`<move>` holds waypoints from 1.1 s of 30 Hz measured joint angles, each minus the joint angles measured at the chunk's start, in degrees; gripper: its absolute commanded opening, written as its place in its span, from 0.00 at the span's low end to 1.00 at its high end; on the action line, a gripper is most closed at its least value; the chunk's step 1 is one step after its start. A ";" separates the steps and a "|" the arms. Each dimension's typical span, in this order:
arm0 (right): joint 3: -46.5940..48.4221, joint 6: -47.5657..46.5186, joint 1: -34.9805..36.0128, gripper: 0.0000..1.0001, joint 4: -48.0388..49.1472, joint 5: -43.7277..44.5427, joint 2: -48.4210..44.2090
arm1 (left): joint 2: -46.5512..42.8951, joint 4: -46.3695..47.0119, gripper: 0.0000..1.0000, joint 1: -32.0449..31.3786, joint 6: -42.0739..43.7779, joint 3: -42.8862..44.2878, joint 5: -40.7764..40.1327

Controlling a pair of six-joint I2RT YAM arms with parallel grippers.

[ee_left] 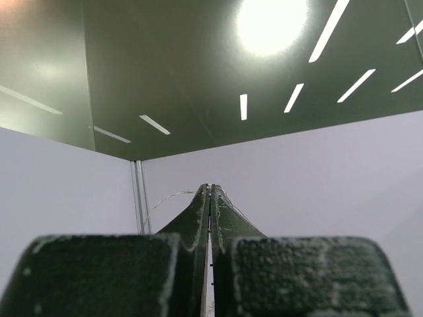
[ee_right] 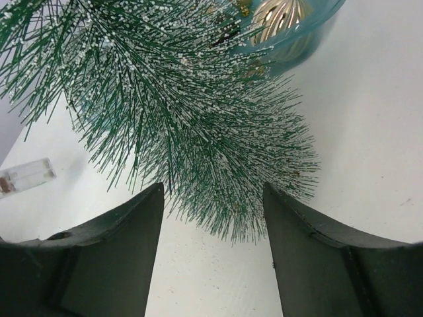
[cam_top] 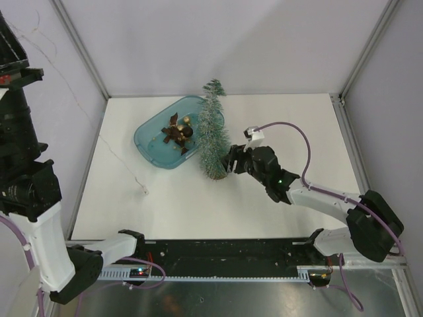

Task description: Decorate the small christmas tree

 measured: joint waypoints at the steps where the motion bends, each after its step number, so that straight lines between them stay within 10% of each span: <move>1: 0.00 0.35 -0.11 0.62 0.42 -0.46 0.44 | -0.09 -0.02 0.01 0.00 0.00 -0.50 0.00; 16: 0.04 2.73 -0.85 0.03 5.90 -2.84 4.79 | -0.76 -1.18 0.00 0.00 0.13 -3.96 0.90; 33: 0.07 2.05 1.53 0.00 1.03 0.52 1.66 | -1.03 -1.25 0.00 -0.02 0.59 -4.87 1.07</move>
